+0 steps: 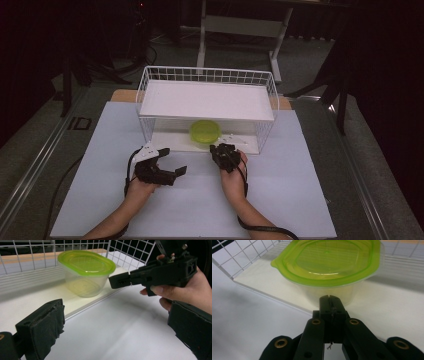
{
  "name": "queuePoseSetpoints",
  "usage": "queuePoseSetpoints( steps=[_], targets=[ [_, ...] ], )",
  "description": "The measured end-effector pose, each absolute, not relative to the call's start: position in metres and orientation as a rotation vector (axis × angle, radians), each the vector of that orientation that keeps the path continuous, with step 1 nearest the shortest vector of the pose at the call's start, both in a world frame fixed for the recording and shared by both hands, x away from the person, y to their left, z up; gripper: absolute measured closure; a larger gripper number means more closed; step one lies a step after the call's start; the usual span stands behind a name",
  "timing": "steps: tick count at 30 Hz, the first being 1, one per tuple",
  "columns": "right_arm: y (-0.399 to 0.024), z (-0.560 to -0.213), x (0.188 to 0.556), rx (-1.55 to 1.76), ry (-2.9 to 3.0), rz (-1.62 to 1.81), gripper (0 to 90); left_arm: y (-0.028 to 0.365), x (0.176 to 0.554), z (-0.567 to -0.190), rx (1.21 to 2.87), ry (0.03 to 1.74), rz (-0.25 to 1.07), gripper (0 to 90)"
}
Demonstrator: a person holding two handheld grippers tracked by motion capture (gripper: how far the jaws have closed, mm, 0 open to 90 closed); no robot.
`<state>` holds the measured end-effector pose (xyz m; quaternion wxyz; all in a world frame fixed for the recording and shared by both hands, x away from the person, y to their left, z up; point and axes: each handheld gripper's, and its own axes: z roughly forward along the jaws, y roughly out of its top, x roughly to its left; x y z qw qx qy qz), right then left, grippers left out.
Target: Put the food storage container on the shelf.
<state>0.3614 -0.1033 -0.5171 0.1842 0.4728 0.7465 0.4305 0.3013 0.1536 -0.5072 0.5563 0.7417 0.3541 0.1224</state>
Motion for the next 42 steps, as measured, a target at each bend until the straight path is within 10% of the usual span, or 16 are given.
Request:
queuePoseSetpoints(
  steps=[31, 42],
  targets=[
    [-0.086, -0.513, 0.363, 1.294, 2.141, 1.245, 82.9, 0.157, 0.301, -0.504, 1.741, 0.823, 0.284, 2.0],
    [-0.107, -0.495, 0.334, 1.199, 2.166, 1.34, 34.2, 0.15, 0.297, -0.493, 1.764, 0.787, 0.269, 2.0]
  ],
)
